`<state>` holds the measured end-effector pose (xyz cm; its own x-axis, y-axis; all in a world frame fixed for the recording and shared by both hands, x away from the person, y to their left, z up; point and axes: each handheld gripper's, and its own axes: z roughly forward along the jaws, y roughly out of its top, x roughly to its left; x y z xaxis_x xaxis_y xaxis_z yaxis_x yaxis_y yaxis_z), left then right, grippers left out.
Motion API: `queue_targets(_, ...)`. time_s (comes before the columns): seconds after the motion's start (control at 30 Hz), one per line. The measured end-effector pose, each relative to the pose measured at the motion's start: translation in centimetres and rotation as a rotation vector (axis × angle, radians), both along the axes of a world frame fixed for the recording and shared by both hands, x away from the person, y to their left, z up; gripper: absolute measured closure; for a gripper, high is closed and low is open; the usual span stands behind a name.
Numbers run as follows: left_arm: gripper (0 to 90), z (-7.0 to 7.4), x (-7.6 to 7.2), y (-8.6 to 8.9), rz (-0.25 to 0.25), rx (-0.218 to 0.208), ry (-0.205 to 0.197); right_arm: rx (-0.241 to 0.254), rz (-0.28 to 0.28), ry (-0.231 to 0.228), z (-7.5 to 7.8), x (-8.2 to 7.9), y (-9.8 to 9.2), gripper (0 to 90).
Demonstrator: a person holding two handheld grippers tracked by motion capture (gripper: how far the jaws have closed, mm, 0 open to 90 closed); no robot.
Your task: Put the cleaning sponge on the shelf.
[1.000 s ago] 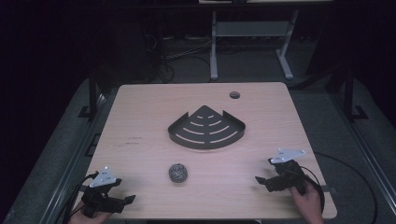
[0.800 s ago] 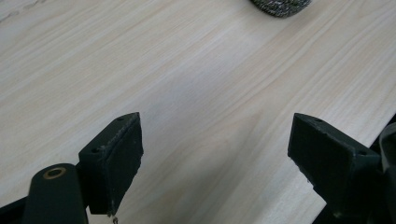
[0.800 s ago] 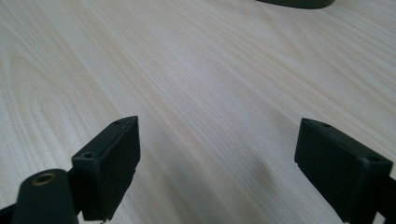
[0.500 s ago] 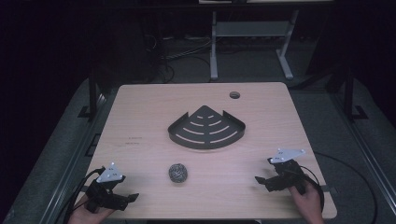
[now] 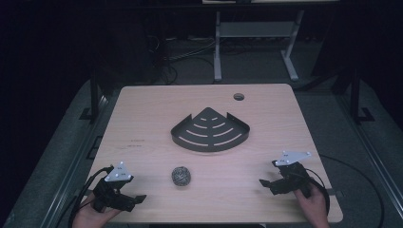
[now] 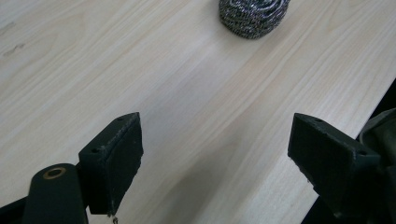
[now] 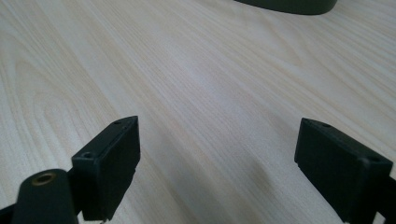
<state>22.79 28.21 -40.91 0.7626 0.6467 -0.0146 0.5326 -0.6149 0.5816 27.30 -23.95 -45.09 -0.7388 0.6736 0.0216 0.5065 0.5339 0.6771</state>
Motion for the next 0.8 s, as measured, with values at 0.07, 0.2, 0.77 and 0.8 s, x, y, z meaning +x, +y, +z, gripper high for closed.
queue_targets(0.07, 17.3, 0.1, 0.1, -0.2, -0.006, 0.006, -0.004, 0.003, -0.001, 0.001, 0.0, 0.0, 0.0, 13.9)
queue_targets(0.2, 17.3, 0.1, 0.5, -1.0, -0.027, 0.009, 0.004, 0.004, -0.001, -0.001, 0.0, 0.0, 0.0, 13.9)
queue_targets(0.77, 17.3, 0.1, 1.6, -3.2, -0.074, 0.029, 0.026, 0.003, 0.003, -0.003, 0.0, 0.0, -0.1, 13.8)
queue_targets(0.8, 17.3, 0.1, 1.7, -3.5, -0.080, 0.033, 0.026, 0.003, 0.003, -0.002, 0.0, 0.0, 0.0, 13.9)
